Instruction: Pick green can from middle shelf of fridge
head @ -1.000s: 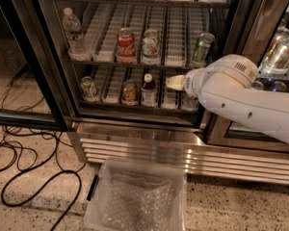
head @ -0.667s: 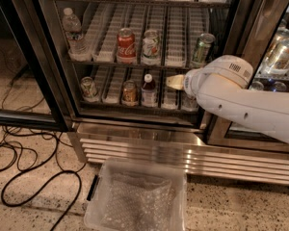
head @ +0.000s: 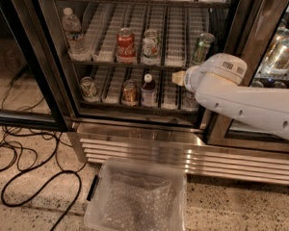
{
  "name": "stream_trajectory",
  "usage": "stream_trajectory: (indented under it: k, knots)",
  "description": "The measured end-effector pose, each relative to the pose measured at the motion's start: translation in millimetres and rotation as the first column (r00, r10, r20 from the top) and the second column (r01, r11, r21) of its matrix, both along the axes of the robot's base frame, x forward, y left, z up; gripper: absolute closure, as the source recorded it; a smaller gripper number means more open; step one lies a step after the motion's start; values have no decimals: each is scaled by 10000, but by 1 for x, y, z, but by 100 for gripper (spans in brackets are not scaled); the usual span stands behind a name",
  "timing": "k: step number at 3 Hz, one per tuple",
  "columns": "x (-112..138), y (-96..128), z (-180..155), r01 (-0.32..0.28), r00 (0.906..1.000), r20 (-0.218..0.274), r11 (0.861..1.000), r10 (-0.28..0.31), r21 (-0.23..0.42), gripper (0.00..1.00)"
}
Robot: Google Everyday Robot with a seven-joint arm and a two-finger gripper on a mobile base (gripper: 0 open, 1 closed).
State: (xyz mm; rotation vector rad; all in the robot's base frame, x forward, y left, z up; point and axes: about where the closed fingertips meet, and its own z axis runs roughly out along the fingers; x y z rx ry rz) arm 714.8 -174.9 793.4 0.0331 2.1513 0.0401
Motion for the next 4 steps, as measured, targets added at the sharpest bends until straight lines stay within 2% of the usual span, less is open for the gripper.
stream_trajectory:
  k: [3,4]
  knots:
    - [27,-28,24,567,9957,759,9972,-529,-494,25]
    - [31,-31,24,661,9948,804,9969,-624,-438,26]
